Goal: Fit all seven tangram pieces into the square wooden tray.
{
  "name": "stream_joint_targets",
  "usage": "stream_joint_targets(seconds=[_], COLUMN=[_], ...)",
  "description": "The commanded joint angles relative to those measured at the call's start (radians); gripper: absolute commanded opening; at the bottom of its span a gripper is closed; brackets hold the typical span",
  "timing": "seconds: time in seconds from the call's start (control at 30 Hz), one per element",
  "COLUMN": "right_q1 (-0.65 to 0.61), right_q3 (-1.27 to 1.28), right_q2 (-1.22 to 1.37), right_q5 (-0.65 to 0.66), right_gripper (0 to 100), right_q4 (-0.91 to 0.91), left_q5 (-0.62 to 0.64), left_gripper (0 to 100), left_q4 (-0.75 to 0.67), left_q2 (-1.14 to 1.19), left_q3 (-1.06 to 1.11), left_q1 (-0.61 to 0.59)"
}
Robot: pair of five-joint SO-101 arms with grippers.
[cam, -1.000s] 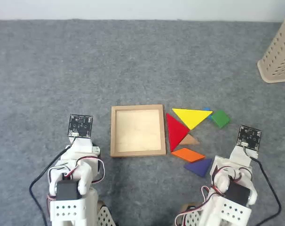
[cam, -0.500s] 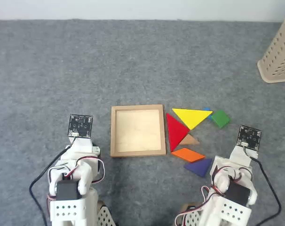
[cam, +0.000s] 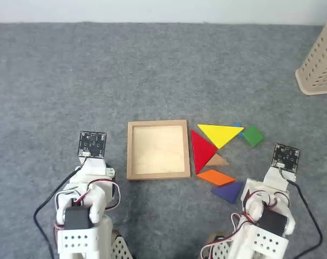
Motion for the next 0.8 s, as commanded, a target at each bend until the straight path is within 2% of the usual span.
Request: stream_joint_targets(seconds=[0.0, 0.2, 0.27, 0.43, 0.53, 0.67, 0.77], right_q1=[0.005, 0.004, 0.005, 0.002, -0.068, -0.188, -0.266], right_q3=[0.015, 0.015, 0.015, 0.008, -0.023, -0.130, -0.209], right_q2=[-0.027, -0.027, -0.027, -0.027, -0.018, -0.016, -0.010], right_q5=[0.011, 0.026, 0.107, 0.404, 0.422, 0.417, 0.354], right_gripper=[0.6, 0.6, 0.6, 0.6, 0.6, 0.6, 0.6], right_q4=[-0.025, -0.177, -0.225, -0.344, -0.392, -0.335, -0.291], left_q5=[0.009, 0.009, 0.009, 0.009, 0.009, 0.009, 0.009], left_gripper=[1, 1, 1, 1, 1, 1, 1], left_q4=[0.006, 0.006, 0.006, 0.006, 0.006, 0.006, 0.006], left_q2=[-0.006, -0.006, -0.006, -0.006, -0.006, -0.006, -0.006], left_q3=[-0.005, -0.005, -0.005, -0.005, -0.005, -0.005, -0.005], left_q1=[-0.002, -0.002, -0.002, -0.002, -0.002, -0.002, -0.002])
